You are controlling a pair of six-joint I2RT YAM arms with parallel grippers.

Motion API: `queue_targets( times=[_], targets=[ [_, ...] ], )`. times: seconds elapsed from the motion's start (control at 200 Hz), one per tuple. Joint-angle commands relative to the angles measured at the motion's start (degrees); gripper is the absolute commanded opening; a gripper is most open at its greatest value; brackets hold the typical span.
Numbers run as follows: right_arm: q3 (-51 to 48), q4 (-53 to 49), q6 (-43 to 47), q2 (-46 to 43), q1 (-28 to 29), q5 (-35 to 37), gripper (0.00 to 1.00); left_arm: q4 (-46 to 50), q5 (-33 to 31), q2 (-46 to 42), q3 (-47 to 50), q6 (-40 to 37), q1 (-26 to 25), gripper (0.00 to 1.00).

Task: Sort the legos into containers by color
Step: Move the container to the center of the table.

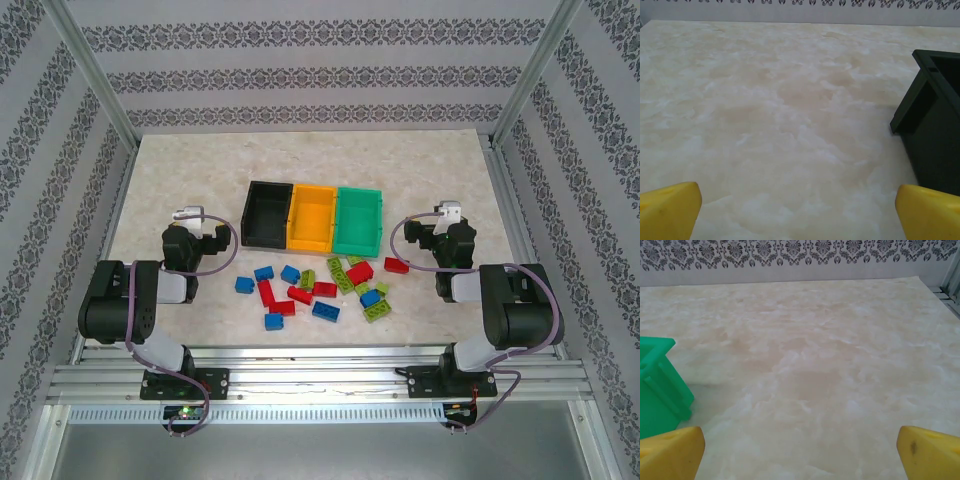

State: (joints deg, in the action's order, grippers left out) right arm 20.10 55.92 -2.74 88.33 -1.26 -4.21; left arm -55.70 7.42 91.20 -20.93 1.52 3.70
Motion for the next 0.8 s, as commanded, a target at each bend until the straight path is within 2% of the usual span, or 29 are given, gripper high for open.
queue_targets(
  times=[0.0, 0.794],
  targets=[
    [0.8, 0.8, 1.0, 0.0, 0.6, -1.5, 0.98, -0.5, -0.4, -0.1, -0.2, 0.2, -0.5, 0.99],
    [1.0, 0.7, 1.0, -0.1, 0.6, -1.3, 0.98, 0.5, 1.5, 0.1, -0.8, -0.6, -0.5, 0.99]
  ],
)
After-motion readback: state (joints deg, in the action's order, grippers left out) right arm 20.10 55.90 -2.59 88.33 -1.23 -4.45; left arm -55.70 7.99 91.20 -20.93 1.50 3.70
